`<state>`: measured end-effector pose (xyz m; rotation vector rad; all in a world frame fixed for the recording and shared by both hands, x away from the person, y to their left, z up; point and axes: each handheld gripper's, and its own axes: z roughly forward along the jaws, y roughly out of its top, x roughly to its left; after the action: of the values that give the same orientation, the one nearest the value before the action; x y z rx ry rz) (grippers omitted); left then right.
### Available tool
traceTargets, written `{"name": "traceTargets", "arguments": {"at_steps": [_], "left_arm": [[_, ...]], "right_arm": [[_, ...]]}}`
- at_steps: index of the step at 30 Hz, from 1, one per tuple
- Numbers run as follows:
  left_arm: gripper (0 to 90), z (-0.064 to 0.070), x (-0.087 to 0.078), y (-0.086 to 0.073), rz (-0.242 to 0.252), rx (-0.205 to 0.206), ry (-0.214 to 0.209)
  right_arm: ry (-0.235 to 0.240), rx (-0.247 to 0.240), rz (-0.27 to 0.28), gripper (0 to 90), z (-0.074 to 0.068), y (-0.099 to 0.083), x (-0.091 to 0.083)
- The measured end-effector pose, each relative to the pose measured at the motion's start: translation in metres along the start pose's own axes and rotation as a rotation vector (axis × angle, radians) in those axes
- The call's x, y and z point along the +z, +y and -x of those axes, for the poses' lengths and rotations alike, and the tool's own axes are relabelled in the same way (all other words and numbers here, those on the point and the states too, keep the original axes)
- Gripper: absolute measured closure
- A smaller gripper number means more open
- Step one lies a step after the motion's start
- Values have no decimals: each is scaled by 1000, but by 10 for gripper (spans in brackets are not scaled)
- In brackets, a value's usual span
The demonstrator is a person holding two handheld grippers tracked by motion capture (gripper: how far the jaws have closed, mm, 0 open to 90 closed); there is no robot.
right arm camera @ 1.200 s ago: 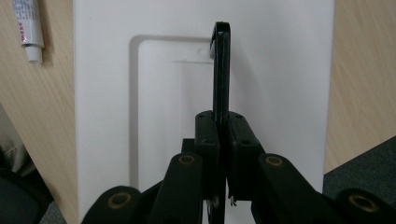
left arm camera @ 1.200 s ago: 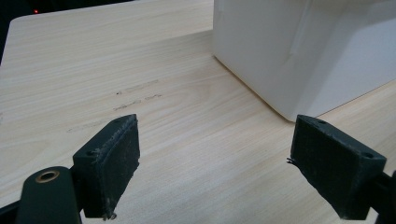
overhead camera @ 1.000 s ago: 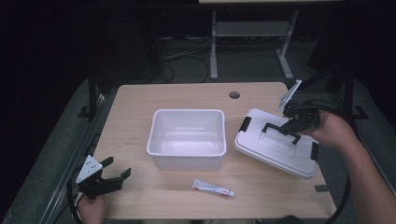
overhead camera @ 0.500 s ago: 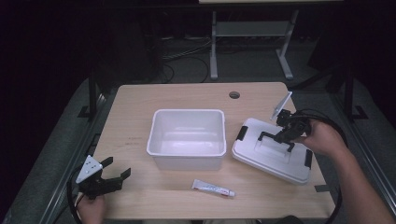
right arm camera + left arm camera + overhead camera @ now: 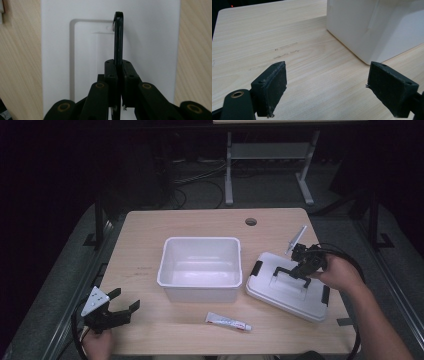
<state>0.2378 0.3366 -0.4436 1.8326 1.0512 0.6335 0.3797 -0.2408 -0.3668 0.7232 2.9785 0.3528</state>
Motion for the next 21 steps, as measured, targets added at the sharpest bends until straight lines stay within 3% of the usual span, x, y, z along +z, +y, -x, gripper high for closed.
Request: {"name": "traceTargets", "arguments": {"at_steps": [21], "left_arm": [[151, 0, -1, 0, -1, 0, 1]], "right_arm": [[10, -2, -20, 841, -2, 1, 18]]}}
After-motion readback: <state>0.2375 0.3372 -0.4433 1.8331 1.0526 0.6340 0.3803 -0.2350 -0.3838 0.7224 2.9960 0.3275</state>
